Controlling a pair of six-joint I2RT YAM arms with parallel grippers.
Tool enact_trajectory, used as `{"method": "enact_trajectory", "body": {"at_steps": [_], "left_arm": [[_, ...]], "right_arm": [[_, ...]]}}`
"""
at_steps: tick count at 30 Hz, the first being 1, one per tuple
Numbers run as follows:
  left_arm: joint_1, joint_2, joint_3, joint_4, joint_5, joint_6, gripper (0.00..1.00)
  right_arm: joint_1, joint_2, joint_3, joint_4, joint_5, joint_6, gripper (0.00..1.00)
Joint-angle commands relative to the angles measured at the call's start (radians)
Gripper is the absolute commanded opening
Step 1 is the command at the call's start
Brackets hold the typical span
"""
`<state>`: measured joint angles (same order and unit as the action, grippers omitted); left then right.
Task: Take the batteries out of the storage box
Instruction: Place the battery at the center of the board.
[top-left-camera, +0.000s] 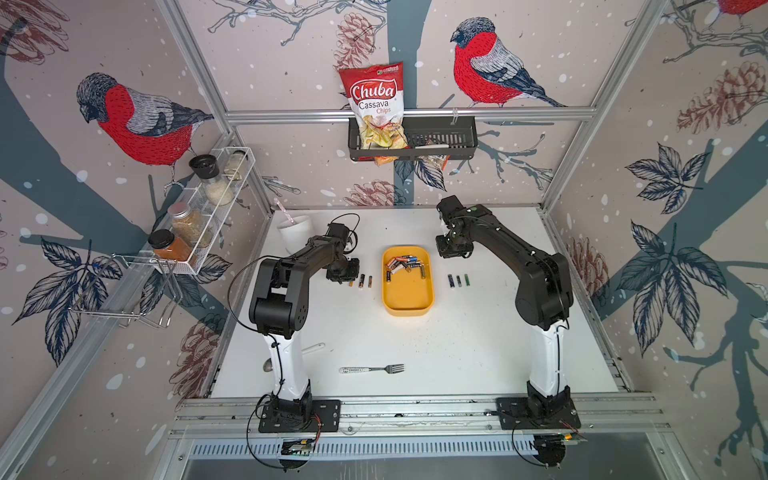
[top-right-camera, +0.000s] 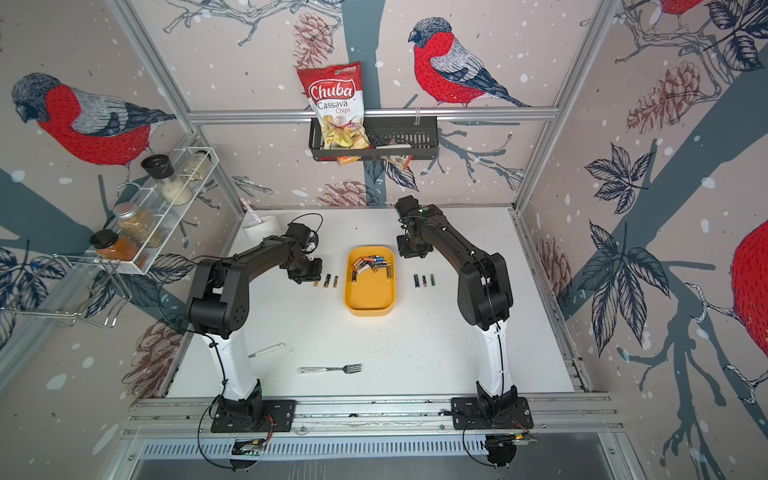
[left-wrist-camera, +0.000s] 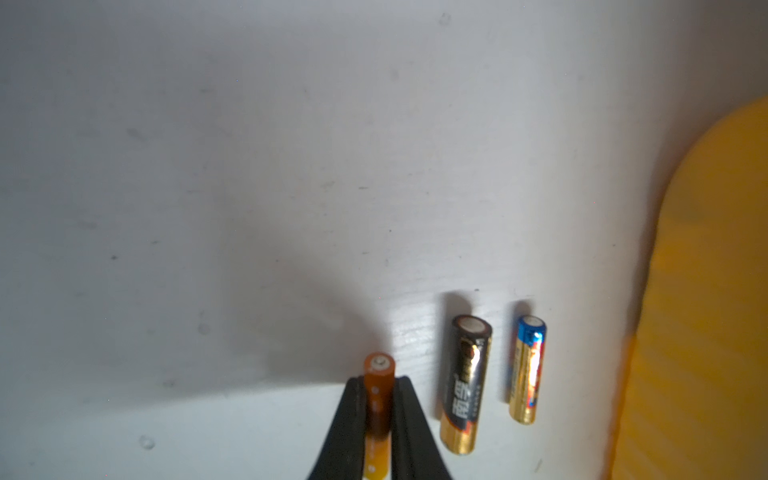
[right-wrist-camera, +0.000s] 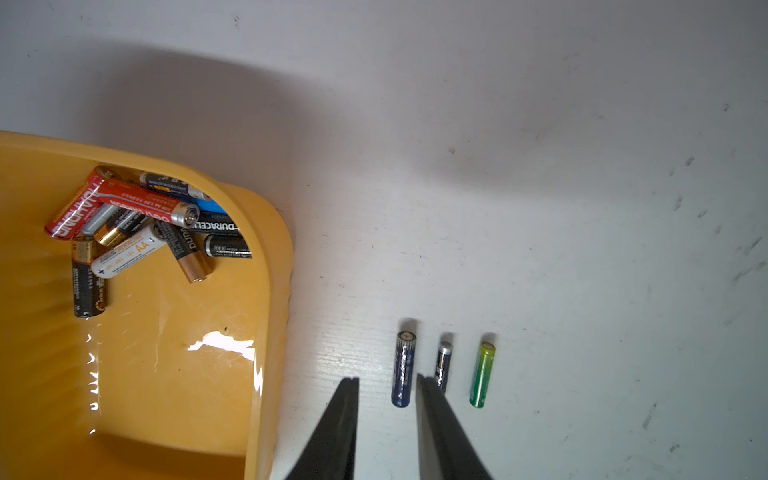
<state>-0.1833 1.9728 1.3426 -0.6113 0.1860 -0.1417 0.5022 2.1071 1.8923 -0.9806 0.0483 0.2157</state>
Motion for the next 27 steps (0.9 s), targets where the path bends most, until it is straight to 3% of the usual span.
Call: {"method": "enact_trajectory", "body": {"at_steps": [1,27], "left_arm": [[0.001,0.003,-0.012,0.022,-0.006,0.010,0.11],[0.001,0.001,-0.041,0.051,-0.015,-0.001,0.19]], "right_arm": [[0.002,0.001,0.003,-0.018,0.011,0.013,0.30],[0.002,-0.003,0.004,-0.024,0.014,0.010,0.30]]}}
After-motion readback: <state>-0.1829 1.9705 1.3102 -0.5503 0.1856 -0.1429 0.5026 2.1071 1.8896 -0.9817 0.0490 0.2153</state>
